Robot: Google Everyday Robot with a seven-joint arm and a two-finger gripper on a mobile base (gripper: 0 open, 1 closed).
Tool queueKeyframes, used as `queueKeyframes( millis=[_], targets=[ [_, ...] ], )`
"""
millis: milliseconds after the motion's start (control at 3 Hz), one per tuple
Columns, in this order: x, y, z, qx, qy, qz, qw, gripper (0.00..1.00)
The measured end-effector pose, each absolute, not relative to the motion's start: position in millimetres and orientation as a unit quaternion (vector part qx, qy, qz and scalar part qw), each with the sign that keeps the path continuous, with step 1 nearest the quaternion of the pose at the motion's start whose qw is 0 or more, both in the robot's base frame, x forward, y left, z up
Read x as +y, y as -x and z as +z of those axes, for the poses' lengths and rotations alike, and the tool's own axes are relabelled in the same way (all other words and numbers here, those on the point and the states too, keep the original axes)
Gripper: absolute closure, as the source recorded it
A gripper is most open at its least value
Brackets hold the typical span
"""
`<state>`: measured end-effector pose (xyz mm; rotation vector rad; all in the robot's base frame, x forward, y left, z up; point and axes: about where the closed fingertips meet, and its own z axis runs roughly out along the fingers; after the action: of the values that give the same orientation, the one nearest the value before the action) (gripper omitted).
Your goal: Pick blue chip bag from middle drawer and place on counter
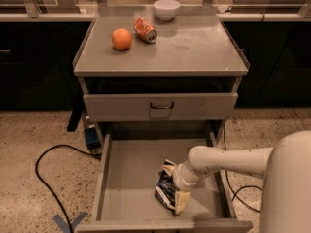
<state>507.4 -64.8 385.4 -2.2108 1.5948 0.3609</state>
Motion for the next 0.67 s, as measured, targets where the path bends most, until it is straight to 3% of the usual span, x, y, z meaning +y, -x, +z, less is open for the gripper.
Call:
queueKeyframes(
  millis=[333, 667],
  targets=[
    [-58.4, -503.2, 366.0, 0.577, 0.780, 0.174, 0.169, 0.00],
    [-58.5, -499.8, 365.6, 0.576, 0.781, 0.179, 0.165, 0.18]
  ],
)
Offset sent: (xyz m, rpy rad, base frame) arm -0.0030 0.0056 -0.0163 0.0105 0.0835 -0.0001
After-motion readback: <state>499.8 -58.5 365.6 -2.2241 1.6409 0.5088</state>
